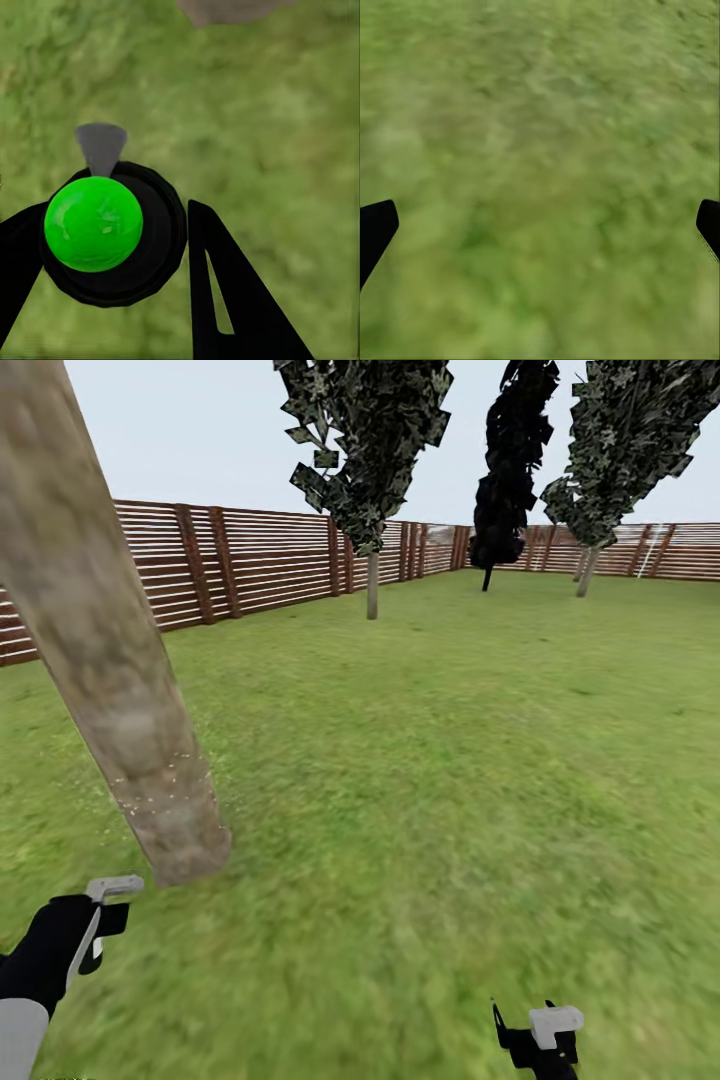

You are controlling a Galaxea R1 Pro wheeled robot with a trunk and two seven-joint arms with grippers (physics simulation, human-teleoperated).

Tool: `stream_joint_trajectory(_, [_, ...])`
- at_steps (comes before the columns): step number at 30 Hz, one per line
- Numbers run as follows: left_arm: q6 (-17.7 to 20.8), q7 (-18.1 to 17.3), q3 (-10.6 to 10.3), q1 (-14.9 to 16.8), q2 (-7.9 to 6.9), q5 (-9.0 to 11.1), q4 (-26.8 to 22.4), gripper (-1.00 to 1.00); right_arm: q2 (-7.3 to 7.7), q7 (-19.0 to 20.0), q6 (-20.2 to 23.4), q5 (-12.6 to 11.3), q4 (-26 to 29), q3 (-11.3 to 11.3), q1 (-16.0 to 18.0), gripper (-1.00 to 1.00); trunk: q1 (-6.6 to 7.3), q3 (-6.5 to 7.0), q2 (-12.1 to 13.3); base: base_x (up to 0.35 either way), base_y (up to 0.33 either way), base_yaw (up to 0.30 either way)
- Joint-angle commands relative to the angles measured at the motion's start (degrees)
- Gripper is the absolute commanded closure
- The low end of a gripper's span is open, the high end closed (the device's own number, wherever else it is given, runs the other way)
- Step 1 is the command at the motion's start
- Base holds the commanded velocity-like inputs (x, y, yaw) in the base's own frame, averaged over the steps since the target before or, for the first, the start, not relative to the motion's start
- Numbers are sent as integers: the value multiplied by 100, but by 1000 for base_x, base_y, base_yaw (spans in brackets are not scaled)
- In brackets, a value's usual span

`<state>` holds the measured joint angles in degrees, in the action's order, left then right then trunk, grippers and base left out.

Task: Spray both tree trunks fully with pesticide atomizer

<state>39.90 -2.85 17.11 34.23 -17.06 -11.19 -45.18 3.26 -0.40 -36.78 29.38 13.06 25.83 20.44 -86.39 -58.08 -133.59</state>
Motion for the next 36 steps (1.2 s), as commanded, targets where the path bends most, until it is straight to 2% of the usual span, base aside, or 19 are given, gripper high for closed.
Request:
stream_joint_trajectory(1, [21, -27, 16, 5, 2, -50, 18, 100, -1, -4, -22, 65, -5, 42, 4, -100, -1, -5, -2, 229, -201, 276])
stream_joint_trajectory(3, [7, -27, 156, 5, 12, -50, 31, 100, -1, -4, -22, 62, -5, 44, 4, -100, -1, -5, -2, 233, -198, 276])
stream_joint_trajectory(6, [1, -29, 241, 5, 18, -48, 35, 100, -1, -4, -22, 59, -5, 45, 4, -100, -1, -5, -2, 235, -197, 106])
stream_joint_trajectory(14, [1, -22, 254, 5, 25, -36, 27, 100, -1, -4, -22, 59, -5, 45, 4, -100, -1, -5, -2, 140, -243, 31])
stream_joint_trajectory(20, [1, -22, 249, 5, 126, -32, 18, 100, -1, -4, -22, 59, -5, 45, 4, -100, -1, -5, -2, 105, -260, 254])
stream_joint_trajectory(25, [1, -22, 249, 5, 132, -32, 18, 100, -1, -4, -22, 59, 1, 45, 4, -100, -1, -5, -2, 116, -260, 245])
stream_joint_trajectory(36, [1, -22, 249, 5, 147, -32, 17, 100, -1, -4, -22, 59, 3, 45, 4, -100, -1, -5, -2, 184, -234, 11])
